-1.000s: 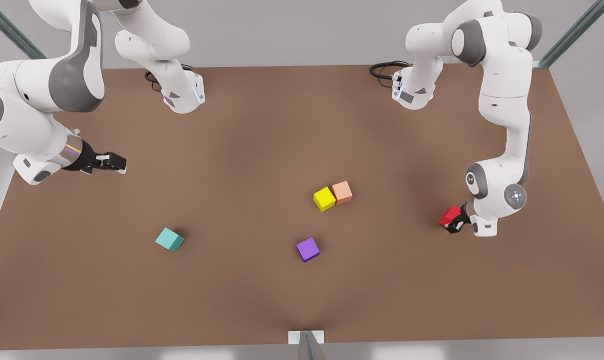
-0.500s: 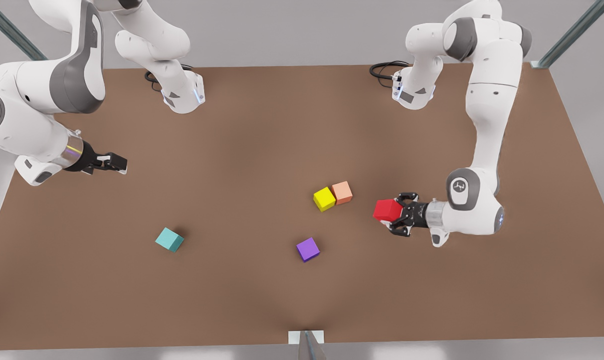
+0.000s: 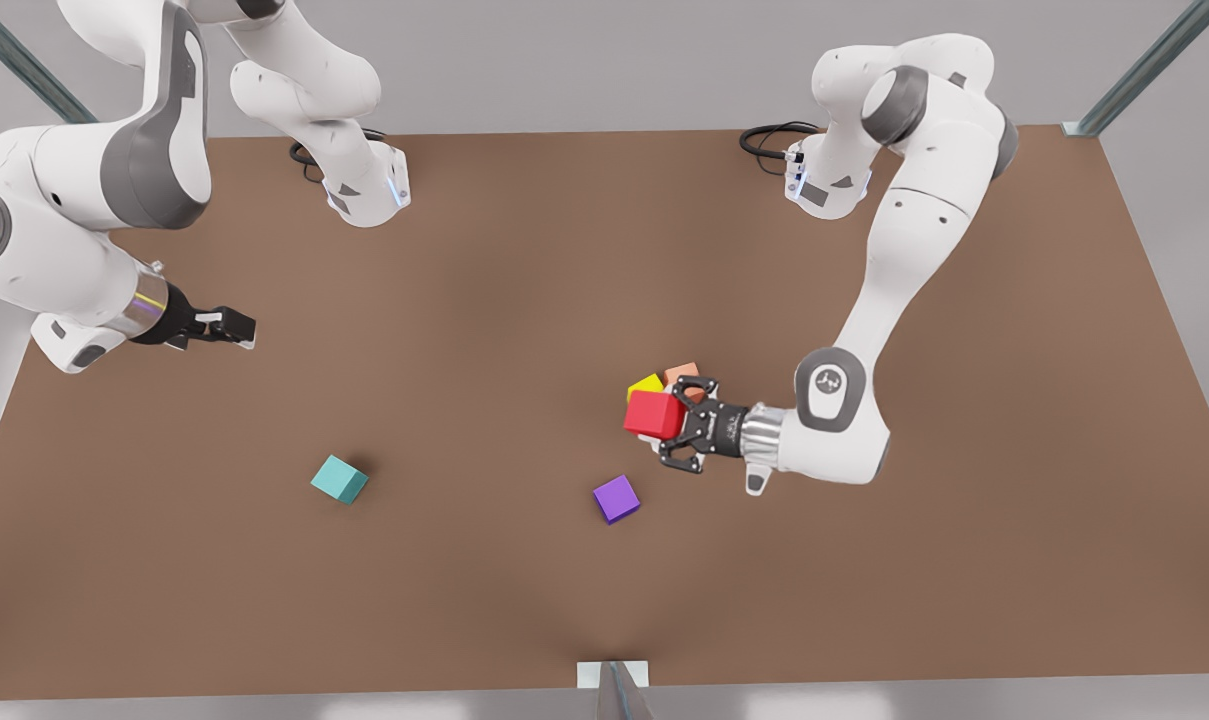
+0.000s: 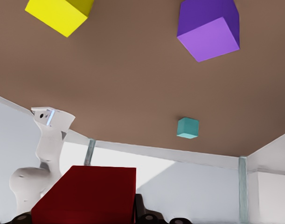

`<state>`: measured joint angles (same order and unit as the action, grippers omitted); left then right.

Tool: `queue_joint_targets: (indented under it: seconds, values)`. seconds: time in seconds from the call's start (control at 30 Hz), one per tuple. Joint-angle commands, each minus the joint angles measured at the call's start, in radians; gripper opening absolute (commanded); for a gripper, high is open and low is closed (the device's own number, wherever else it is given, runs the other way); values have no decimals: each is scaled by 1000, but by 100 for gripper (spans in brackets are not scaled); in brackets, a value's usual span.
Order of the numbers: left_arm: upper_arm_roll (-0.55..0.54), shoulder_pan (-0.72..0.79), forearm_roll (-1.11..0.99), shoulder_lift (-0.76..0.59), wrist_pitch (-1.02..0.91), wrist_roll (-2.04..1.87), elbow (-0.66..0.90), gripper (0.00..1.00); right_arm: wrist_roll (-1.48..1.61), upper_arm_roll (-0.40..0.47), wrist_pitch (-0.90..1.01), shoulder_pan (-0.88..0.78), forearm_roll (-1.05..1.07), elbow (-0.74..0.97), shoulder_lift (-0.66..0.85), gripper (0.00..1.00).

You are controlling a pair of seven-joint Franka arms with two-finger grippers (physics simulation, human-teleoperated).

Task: Pick up red wooden cube and pass to hand red wooden cube and place in blue wooden cube

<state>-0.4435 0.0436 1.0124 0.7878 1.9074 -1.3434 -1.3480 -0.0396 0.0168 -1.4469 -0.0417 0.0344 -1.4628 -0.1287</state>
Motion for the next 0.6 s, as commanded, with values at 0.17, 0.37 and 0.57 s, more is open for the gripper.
queue_joint_targets:
  seconds: [0.17, 0.37, 0.57]
  values:
    - [-17, -2, 23, 16, -1, -125, 7, 52, -23, 2, -35, 0, 232, 45, -95, 100]
    - [-18, -2, 43, 22, 27, -111, 7, 52, -39, -8, -211, -35, 643, 56, -264, 100]
    - [-18, -5, 43, 31, 55, -62, 4, 52, -103, -9, -426, -142, 955, 61, -404, 100]
